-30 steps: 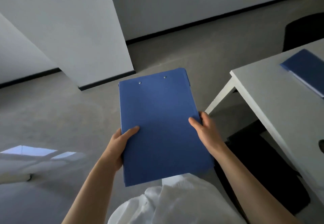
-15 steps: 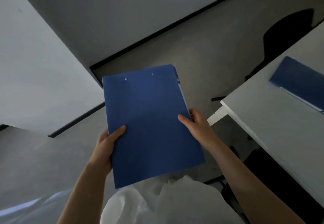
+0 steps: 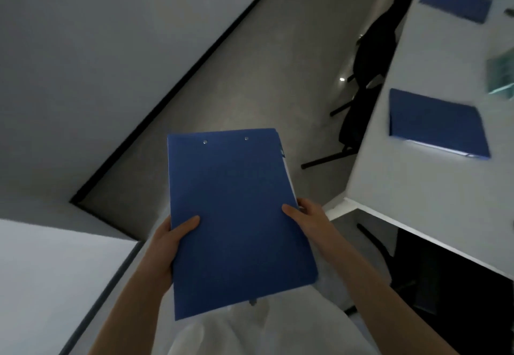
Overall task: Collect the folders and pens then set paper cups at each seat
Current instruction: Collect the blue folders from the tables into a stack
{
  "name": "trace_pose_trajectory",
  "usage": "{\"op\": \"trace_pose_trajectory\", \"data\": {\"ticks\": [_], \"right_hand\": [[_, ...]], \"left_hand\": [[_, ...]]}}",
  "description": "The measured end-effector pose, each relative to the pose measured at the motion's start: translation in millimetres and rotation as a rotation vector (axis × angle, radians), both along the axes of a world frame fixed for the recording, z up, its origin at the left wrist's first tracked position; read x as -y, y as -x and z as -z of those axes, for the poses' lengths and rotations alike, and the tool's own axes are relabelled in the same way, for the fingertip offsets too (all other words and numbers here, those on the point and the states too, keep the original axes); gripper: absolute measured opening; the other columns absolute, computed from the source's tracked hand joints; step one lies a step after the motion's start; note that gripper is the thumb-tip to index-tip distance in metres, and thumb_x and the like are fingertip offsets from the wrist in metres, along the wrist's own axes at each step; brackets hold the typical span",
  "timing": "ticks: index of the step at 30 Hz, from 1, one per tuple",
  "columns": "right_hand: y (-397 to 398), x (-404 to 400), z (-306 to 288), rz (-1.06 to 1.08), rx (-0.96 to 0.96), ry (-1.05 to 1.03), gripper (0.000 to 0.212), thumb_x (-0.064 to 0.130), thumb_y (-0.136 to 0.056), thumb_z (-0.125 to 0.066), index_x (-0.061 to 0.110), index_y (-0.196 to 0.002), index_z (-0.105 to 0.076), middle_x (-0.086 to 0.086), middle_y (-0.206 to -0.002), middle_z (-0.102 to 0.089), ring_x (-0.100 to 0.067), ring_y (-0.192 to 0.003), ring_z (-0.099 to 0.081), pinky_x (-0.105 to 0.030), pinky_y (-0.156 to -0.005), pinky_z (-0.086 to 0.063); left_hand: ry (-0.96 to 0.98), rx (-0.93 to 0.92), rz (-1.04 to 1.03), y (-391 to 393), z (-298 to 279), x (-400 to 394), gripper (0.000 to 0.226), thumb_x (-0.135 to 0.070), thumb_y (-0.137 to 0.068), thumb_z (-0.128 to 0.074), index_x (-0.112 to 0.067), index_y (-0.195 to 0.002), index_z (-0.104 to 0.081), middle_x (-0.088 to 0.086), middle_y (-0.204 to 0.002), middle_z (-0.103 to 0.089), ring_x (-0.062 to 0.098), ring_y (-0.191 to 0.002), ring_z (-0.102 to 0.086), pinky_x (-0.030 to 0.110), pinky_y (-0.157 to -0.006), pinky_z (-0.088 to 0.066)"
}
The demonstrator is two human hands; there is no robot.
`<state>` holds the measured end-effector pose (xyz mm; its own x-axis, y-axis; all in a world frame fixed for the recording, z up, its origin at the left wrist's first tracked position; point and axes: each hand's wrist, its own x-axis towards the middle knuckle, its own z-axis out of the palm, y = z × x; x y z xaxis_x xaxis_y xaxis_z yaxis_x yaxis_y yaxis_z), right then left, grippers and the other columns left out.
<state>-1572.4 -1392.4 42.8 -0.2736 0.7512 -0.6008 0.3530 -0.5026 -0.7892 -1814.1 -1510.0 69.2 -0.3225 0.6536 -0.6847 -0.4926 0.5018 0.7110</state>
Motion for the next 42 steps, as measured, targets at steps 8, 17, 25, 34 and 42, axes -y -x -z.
{"op": "trace_pose_trajectory", "data": {"ticks": [8, 17, 25, 34, 42], "right_hand": [[-21, -98, 14, 0.274, 0.04, 0.056, 0.029, 0.03, -0.092, -0.059, 0.009, -0.111, -0.065, -0.004, -0.105, -0.07, -0.012, -0.085, -0.066, -0.021, -0.062, -0.047], [-50, -270, 34, 0.385, 0.059, 0.083, 0.031, 0.028, -0.099, -0.045, 0.004, -0.109, -0.062, -0.008, -0.092, -0.064, -0.022, -0.082, -0.06, -0.031, -0.07, -0.049], [-123, -393, 76, 0.414, 0.621, -0.079, 0.017, 0.016, -0.094, -0.046, 0.004, -0.089, -0.057, -0.011, -0.086, -0.054, -0.029, -0.089, -0.052, -0.03, -0.065, -0.038], [-159, -414, 123, 0.309, 0.944, 0.295, 0.076, 0.024, -0.093, -0.044, 0.004, -0.151, 0.003, -0.01, -0.161, 0.004, -0.029, -0.148, 0.002, -0.05, -0.118, -0.016], [-105, -428, 112, 0.272, 0.92, 0.373, 0.065, 0.016, -0.093, -0.039, 0.012, -0.151, -0.01, -0.005, -0.16, -0.007, -0.028, -0.146, -0.012, -0.062, -0.112, -0.018]], "left_hand": [[0.026, 0.035, 0.2, 6, 23, -147, 0.035, -0.023, -0.08, -0.072, -0.023, -0.114, -0.064, 0.007, -0.104, -0.075, 0.033, -0.089, -0.073, 0.049, -0.074, -0.058], [-0.004, -0.012, 0.3, -9, 16, -351, 0.037, -0.02, -0.082, -0.071, -0.021, -0.119, -0.063, 0.008, -0.109, -0.073, 0.034, -0.09, -0.072, 0.048, -0.07, -0.058], [0.023, -0.014, 0.368, -10, 11, -489, 0.042, -0.022, -0.083, -0.072, -0.021, -0.123, -0.06, 0.008, -0.112, -0.072, 0.035, -0.095, -0.07, 0.048, -0.072, -0.057], [0.07, -0.048, 0.604, 8, 23, -620, 0.048, -0.022, -0.079, -0.074, -0.018, -0.125, -0.06, 0.01, -0.113, -0.071, 0.036, -0.094, -0.071, 0.048, -0.07, -0.058], [0.054, -0.086, 0.813, 6, 26, -724, 0.043, -0.022, -0.084, -0.072, -0.019, -0.125, -0.06, 0.009, -0.114, -0.071, 0.036, -0.097, -0.069, 0.047, -0.072, -0.056]]}}
